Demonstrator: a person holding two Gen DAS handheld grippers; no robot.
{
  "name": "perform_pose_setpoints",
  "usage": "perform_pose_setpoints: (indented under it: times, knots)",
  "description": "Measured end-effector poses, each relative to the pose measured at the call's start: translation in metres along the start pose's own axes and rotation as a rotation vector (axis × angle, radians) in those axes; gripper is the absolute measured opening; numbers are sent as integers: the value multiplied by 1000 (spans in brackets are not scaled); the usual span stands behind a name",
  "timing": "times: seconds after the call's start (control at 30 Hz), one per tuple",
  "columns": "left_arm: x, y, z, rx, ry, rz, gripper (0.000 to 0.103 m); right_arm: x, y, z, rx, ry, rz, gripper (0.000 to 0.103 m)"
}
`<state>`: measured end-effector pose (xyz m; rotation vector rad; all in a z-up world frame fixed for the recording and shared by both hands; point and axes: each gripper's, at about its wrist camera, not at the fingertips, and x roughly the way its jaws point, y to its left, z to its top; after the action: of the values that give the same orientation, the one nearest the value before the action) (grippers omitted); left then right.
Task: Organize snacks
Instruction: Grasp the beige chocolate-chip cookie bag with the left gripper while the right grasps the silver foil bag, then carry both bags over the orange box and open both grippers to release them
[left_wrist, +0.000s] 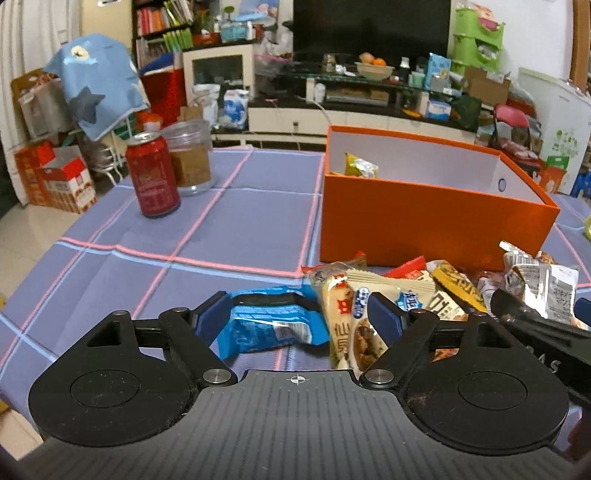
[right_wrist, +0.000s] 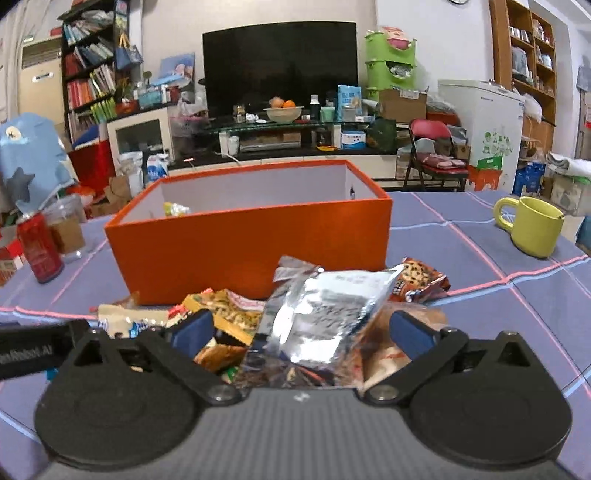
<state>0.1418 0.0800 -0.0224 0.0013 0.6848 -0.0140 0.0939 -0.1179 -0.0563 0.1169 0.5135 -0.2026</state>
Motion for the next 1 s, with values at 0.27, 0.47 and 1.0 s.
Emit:
perform_pose_setpoints:
  times: [0.27, 0.47, 1.0]
  knots:
    - [1, 2, 0, -28, 16, 12, 72, 8, 2, -2, -19, 17, -22, 92]
    - [0, -6, -3, -18, 16, -19, 72, 16, 0, -5, -39, 56, -10, 83]
    - [29, -36, -13, 36, 123, -177, 51, 25, -24, 1, -17, 129, 128, 61]
